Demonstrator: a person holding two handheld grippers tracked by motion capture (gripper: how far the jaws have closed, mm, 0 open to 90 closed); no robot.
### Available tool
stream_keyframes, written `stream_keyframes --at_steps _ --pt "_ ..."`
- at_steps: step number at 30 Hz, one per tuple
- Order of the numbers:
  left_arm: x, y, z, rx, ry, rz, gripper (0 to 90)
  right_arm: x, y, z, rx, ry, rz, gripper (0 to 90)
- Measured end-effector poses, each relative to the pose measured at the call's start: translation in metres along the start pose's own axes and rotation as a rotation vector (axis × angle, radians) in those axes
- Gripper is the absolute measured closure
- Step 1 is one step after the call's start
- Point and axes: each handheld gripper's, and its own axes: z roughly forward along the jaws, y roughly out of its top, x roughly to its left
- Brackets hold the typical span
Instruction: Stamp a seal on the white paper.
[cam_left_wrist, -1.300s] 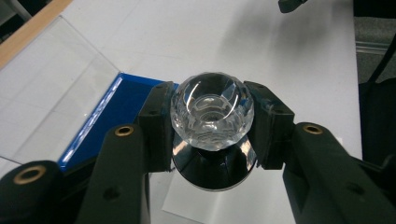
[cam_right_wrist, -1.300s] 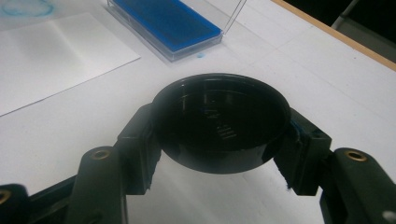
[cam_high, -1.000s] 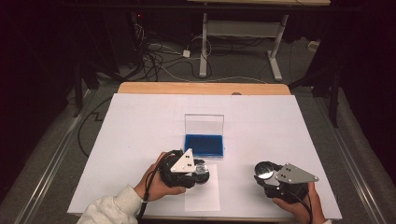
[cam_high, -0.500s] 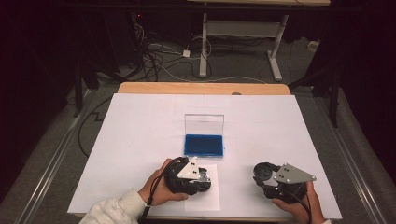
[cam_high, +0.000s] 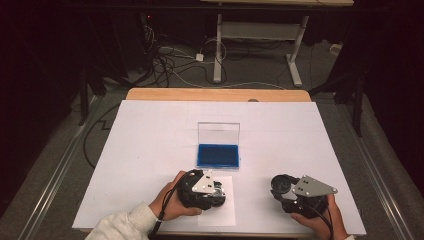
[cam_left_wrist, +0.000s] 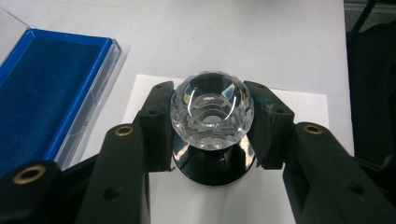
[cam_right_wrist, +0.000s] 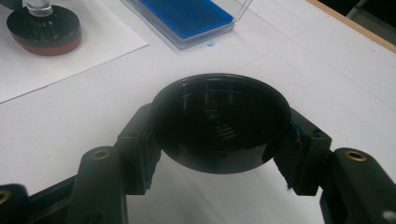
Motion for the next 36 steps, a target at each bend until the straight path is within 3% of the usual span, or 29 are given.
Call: stream_keyframes --at_steps 36 --pt "0.0046 0.0024 0.0003 0.051 -0.032 -0.017 54.6 0.0035 0.0005 0.0033 0.017 0.019 -0.020 38.6"
